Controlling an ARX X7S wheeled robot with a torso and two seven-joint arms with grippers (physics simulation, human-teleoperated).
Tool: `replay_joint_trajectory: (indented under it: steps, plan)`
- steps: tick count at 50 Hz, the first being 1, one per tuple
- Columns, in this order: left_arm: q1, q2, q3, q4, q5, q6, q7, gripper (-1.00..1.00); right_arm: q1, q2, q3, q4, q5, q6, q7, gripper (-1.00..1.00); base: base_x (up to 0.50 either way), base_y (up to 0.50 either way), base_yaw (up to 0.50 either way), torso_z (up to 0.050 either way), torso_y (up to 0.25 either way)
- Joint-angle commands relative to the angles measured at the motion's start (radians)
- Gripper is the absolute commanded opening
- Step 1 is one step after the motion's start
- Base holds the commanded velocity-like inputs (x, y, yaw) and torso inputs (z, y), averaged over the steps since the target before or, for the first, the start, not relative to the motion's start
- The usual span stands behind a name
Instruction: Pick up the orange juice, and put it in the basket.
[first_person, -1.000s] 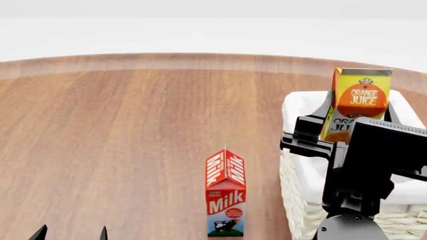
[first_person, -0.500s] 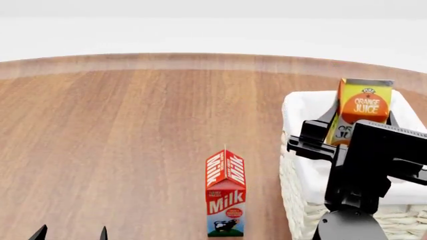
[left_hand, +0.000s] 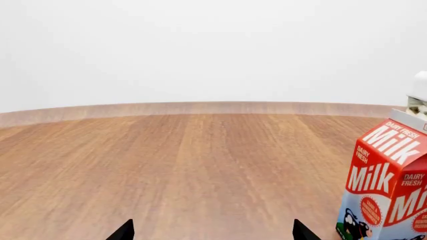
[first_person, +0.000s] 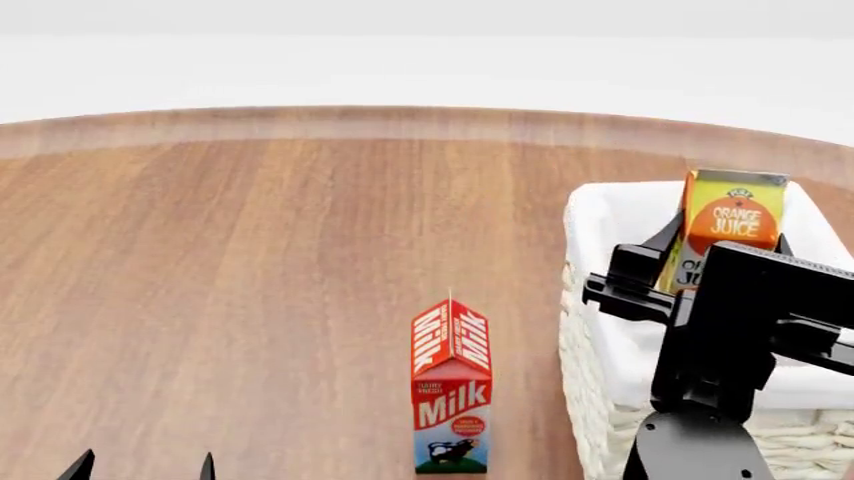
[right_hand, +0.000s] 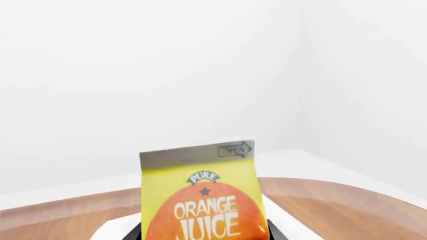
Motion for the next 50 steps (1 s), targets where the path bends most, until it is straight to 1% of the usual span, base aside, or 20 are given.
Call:
replay_joint_trajectory:
  steps: [1,18,39,50]
  plan:
    - [-0.001,-0.002,0.003,0.0,-0.002,0.001,-0.002,1.0,0.041,-0.02,0.0,0.086,-0.057,-0.03,-0.021,-1.0,0.0,0.0,0.0,0.0,0.0]
    - [-0.002,-0.004,0.006,-0.001,-0.004,0.002,-0.005,1.0,0.085,-0.04,-0.002,0.185,-0.07,-0.056,-0.03,-1.0,0.0,0.0,0.0,0.0,0.001]
    - [-0.003,-0.007,0.011,-0.001,-0.007,0.004,-0.009,1.0,0.145,-0.085,0.003,0.421,-0.089,-0.163,-0.061,-1.0,0.0,0.0,0.0,0.0,0.001]
    - [-0.004,-0.009,0.013,-0.002,-0.009,0.005,-0.01,1.0,0.17,-0.106,-0.004,0.503,-0.106,-0.203,-0.067,-1.0,0.0,0.0,0.0,0.0,0.0]
